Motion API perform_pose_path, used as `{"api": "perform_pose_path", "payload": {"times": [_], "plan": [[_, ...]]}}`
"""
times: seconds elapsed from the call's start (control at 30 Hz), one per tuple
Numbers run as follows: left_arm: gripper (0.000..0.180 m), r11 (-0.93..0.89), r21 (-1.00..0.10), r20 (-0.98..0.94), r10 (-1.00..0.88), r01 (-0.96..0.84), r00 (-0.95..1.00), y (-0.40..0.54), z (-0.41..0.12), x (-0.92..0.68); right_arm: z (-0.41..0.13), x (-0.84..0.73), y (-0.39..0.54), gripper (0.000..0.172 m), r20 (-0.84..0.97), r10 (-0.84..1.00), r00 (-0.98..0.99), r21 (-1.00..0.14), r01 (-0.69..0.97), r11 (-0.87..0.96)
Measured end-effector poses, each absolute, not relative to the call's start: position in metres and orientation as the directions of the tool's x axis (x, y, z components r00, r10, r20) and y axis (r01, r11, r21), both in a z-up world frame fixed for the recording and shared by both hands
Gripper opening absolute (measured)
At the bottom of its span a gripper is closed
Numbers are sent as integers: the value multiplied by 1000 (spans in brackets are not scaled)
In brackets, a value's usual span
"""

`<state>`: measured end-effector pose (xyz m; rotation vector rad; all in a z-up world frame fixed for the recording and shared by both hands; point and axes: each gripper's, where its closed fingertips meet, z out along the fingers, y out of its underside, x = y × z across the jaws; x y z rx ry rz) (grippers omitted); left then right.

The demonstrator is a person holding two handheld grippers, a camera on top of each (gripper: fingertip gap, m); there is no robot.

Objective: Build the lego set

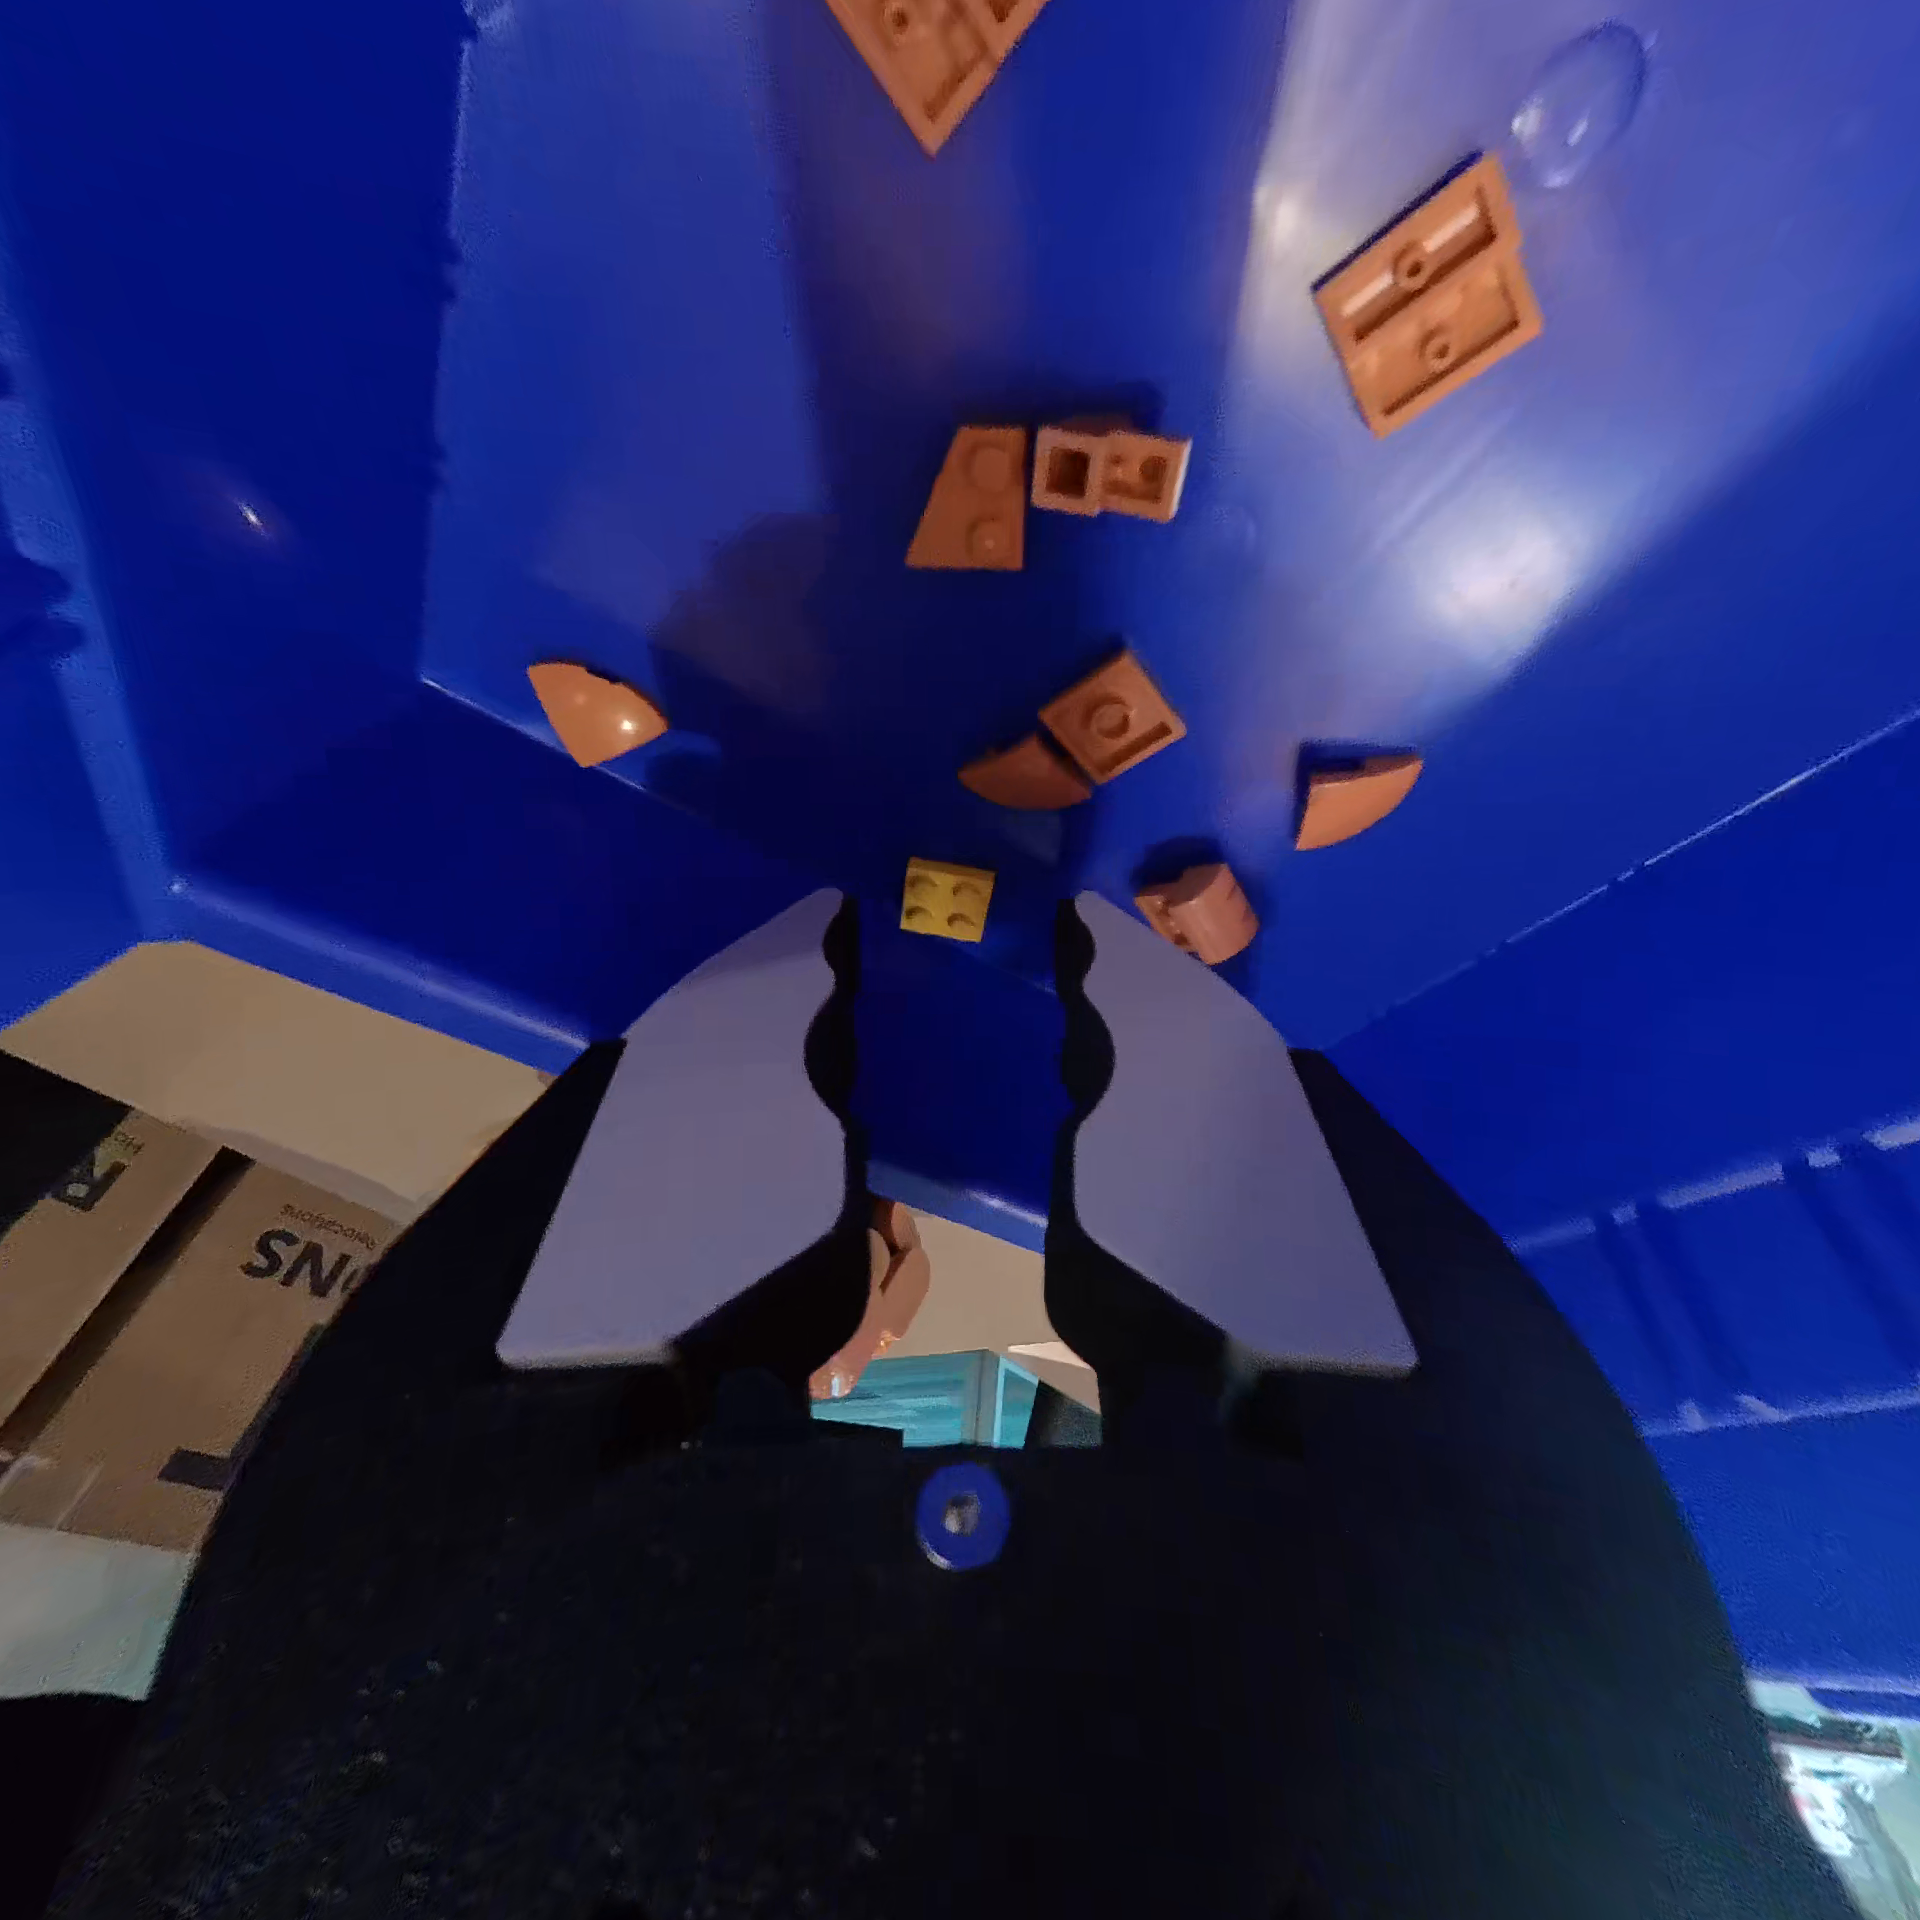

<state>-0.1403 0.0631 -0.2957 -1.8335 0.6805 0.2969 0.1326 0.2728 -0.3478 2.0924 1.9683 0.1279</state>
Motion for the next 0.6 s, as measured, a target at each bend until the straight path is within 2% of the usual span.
{"api": "perform_pose_path", "payload": {"times": [0.1, 0.27, 0.3, 0.4, 0.6], "plan": [[5, -194, -787, -523, -294, -586, 800, 57, -281, -137, -348, 132, 275, 38, -56, 991, 124, 263, 959, -106], [5, -157, -817, -502, -280, -555, 818, 46, -262, -138, -348, 132, 275, 28, 77, 985, 155, 277, 946, -170], [5, -152, -822, -497, -281, -550, 821, 43, -260, -138, -349, 134, 273, 29, 86, 985, 150, 290, 942, -169], [4, -126, -830, -494, -287, -543, 821, 36, -254, -141, -351, 137, 261, 49, 64, 989, 136, 322, 935, -149], [4, -94, -827, -509, -293, -555, 809, 24, -248, -145, -343, 150, 262, 41, 74, 991, 109, 455, 881, -131]]}}
